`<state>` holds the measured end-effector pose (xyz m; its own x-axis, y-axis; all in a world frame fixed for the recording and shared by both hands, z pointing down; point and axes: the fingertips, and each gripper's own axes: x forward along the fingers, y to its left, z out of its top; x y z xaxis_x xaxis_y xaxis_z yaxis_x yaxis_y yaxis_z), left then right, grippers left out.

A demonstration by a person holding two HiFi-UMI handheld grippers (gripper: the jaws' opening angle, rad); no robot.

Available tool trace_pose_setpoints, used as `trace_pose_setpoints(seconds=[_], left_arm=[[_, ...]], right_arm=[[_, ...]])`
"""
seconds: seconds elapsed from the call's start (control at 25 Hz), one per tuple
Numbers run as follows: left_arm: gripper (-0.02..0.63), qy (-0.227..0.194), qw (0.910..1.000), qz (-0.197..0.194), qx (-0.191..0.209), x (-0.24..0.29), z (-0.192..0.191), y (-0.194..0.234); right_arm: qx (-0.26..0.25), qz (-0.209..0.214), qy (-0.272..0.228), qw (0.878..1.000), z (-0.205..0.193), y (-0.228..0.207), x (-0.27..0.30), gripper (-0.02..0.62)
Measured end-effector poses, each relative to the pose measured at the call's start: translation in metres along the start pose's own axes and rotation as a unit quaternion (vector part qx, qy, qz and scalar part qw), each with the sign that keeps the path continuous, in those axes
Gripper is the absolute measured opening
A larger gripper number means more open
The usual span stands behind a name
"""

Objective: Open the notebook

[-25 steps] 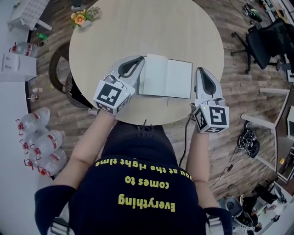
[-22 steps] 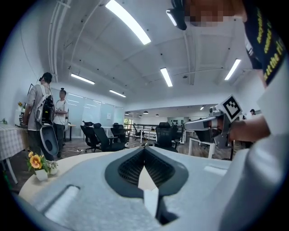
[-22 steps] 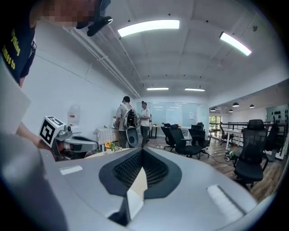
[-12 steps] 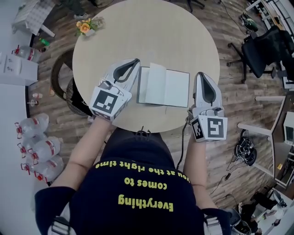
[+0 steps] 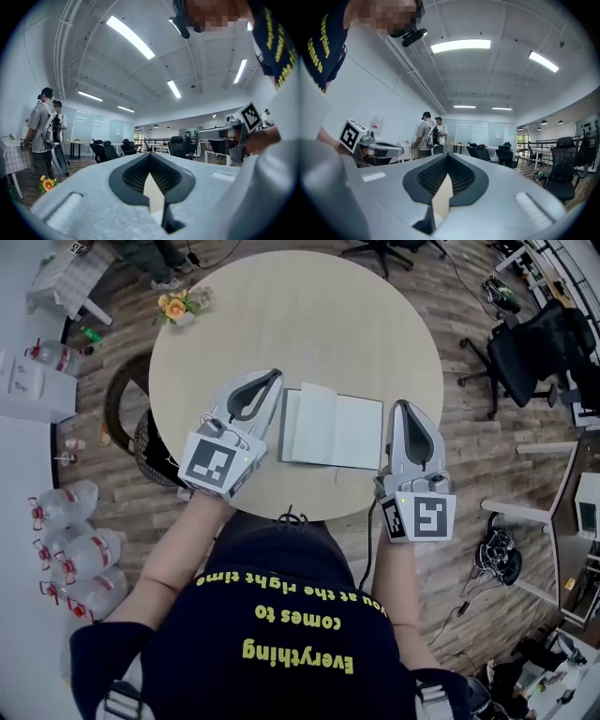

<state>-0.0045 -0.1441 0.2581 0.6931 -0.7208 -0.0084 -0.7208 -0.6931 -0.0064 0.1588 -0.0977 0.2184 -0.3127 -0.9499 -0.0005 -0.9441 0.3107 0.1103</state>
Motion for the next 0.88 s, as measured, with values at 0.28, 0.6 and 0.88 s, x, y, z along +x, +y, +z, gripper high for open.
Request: trace_pose_setpoints(seconds=[0.28,0.6,0.88], left_arm=[[0.003,0.005,1.0000,0.007,-0.005,-0.003,0.000,0.005],[0.003,0.007,0.9999,0.008,0.009,-0.005,0.000,0.011],[0.003,-0.003,1.0000,0.009,0.002,-0.003,0.005,0.014]], right_arm=[[-0.002,0.000,-0.003,1.000,0.003,0.003,0.001,0.012],[0.000,-0.014,-0.008,1.000,0.002,0.002,0.006,0.012],[-0.003,-0.013,-0.007,1.000,0.003,0.001,0.010,0.012]])
